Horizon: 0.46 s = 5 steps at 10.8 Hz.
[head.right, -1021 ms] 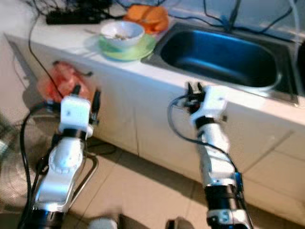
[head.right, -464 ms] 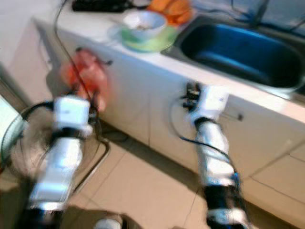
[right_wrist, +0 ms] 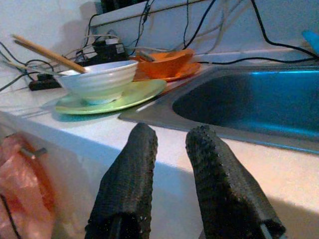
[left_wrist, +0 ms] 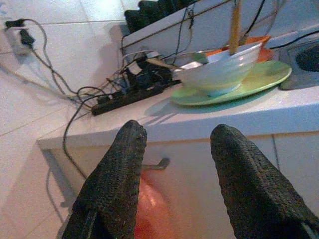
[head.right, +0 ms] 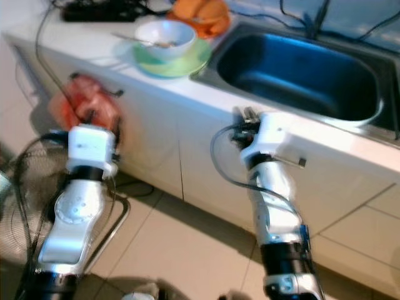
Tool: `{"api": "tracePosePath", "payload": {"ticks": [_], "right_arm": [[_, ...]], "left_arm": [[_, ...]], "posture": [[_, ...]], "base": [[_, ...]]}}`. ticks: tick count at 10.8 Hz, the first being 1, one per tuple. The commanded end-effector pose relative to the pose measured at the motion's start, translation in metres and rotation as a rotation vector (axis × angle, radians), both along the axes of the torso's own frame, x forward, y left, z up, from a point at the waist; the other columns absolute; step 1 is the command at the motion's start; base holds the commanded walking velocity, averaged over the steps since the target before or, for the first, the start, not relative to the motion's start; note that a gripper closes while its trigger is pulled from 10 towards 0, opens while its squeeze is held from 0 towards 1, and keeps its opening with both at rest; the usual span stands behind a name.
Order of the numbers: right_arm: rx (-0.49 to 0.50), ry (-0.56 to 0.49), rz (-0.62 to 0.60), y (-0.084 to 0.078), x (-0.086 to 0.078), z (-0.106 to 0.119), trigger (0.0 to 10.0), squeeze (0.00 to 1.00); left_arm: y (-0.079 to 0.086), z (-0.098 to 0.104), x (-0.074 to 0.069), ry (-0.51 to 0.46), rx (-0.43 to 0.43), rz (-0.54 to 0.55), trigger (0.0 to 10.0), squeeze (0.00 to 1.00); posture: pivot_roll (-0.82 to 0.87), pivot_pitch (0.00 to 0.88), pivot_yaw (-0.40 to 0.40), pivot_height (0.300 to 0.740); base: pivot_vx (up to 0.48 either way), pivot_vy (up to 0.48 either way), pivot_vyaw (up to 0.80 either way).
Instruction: Kitchen organization
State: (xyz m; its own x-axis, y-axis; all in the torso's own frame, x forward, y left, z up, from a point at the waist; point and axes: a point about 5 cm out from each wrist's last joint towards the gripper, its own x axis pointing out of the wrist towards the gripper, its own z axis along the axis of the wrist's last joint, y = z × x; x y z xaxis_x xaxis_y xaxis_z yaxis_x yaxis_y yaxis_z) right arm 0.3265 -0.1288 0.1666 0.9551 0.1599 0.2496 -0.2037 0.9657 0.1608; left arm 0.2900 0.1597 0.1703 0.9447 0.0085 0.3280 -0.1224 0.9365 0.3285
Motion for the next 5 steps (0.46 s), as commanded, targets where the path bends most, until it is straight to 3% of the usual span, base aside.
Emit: {"api": "tracePosePath", "payload": {"ticks": [1,3,4,5], "right_arm": [[0.006,-0.006,-0.030,-0.0117,0.0002,0.0019,10.0,0.00],[0.020,-0.007,-0.019,-0.0098,0.0008,0.0027,10.0,0.00],[0.021,-0.011,-0.004,-0.0062,0.0006,0.0032,10.0,0.00],[0.020,-0.034,0.002,-0.0050,-0.0003,0.0054,10.0,0.00]], "left_arm": [[-0.0080,0.0012,-0.0008,-0.008,-0.006,-0.020,10.0,0.00],[-0.0084,0.0010,-0.0006,-0.009,-0.006,-0.021,10.0,0.00],[-0.0078,0.0011,-0.0005,-0.010,-0.007,-0.019,10.0,0.00],[-0.0075,0.0013,-0.0003,-0.011,-0.006,-0.019,10.0,0.00]], "posture": [[0.05,0.128,-0.022,0.740],[0.05,0.128,-0.022,0.740],[0.05,0.126,-0.022,0.740],[0.05,0.125,-0.022,0.740]], "base": [[0.304,0.000,0.00],[0.306,0.000,0.00],[0.307,0.000,-0.80],[0.307,0.000,0.00]]}}
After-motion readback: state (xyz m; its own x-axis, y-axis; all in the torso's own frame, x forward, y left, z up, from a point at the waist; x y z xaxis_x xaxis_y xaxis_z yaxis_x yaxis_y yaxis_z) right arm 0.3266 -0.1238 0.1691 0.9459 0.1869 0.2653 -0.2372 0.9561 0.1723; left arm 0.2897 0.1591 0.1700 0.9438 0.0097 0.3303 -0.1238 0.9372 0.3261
